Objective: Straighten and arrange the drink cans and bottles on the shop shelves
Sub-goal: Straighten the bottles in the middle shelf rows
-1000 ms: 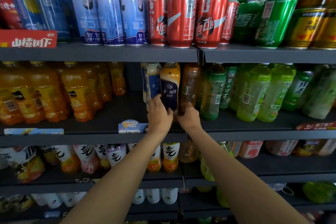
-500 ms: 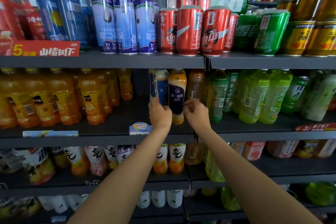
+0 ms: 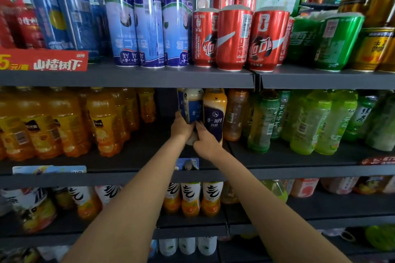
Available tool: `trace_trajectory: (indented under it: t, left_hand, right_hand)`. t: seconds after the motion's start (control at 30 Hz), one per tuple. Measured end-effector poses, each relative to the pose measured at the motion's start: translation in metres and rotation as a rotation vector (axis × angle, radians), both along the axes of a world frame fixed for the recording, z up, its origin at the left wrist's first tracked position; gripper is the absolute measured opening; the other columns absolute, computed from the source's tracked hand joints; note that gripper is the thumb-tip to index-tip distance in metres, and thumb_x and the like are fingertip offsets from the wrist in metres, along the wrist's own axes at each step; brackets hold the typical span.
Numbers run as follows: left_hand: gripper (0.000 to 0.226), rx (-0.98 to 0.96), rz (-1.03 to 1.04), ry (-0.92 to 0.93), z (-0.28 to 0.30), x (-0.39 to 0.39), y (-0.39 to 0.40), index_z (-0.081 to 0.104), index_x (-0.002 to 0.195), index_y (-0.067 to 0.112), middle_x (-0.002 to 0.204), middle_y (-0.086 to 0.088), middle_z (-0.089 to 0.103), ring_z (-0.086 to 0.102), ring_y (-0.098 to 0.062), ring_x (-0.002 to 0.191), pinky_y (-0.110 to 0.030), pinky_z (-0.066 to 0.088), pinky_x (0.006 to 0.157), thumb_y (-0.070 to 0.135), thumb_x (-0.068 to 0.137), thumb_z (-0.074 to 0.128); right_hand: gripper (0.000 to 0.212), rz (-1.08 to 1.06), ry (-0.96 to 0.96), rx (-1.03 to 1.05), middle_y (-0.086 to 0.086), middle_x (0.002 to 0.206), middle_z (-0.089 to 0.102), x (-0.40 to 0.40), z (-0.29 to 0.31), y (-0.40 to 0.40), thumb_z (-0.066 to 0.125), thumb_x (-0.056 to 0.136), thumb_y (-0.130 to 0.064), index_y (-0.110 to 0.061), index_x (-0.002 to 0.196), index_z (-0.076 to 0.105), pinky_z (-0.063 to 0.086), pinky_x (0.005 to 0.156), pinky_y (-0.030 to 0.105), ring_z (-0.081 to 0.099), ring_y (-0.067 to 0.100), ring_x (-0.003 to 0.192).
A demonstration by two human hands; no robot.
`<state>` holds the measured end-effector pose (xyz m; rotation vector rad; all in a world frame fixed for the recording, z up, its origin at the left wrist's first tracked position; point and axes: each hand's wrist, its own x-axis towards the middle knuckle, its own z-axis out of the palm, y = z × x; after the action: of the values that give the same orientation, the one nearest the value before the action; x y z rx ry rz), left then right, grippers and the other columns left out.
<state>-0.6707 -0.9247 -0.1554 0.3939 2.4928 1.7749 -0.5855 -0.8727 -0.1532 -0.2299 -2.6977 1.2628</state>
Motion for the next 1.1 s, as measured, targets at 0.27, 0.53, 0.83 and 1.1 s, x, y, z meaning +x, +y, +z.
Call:
trace_trajectory:
  t: [0.27,0.53,0.83,1.1]
  left_hand:
    - [0.048,-0.07,-0.094,-0.001,-0.01,-0.023,0.002,0.038,0.131,0.01,0.131,-0.015,0.052,0.05,-0.029,0.12,-0.037,0.04,0.099,0.017,0.089,0.059]
    - [0.052,-0.099,-0.143,0.009,-0.01,-0.04,-0.02,0.037,0.134,0.012,0.134,-0.013,0.049,0.047,-0.027,0.123,-0.038,0.038,0.104,0.018,0.088,0.06]
    - [0.055,-0.153,-0.141,-0.032,-0.007,-0.035,-0.02,0.029,0.141,0.012,0.139,-0.014,0.046,0.045,-0.027,0.127,-0.038,0.036,0.105,0.02,0.093,0.054]
    - [0.03,-0.156,0.14,0.421,-0.014,0.021,-0.033,0.049,0.119,0.006,0.123,-0.012,0.047,0.054,-0.025,0.106,-0.027,0.043,0.08,0.007,0.089,0.053]
  right_hand:
    - [0.073,-0.043,-0.031,-0.089,0.01,0.156,0.012,-0.013,-0.01,-0.004,0.039,0.085,0.009,-0.006,0.148,0.006,0.015,0.114,0.026,0.013,0.024,0.144]
    - [0.072,-0.042,-0.079,-0.104,0.008,0.158,0.005,-0.027,-0.015,-0.015,0.037,0.089,0.005,-0.007,0.149,0.001,0.01,0.114,0.024,0.006,0.02,0.145]
    - [0.072,-0.063,-0.094,-0.174,0.01,0.154,0.021,-0.032,-0.02,-0.014,0.036,0.088,0.005,-0.014,0.15,0.005,0.027,0.113,0.034,0.025,0.025,0.14]
    - [0.046,-0.189,0.195,-0.25,0.011,0.125,0.055,0.001,-0.014,-0.012,0.039,0.084,0.012,-0.004,0.126,0.051,0.043,0.096,0.029,0.051,0.026,0.119]
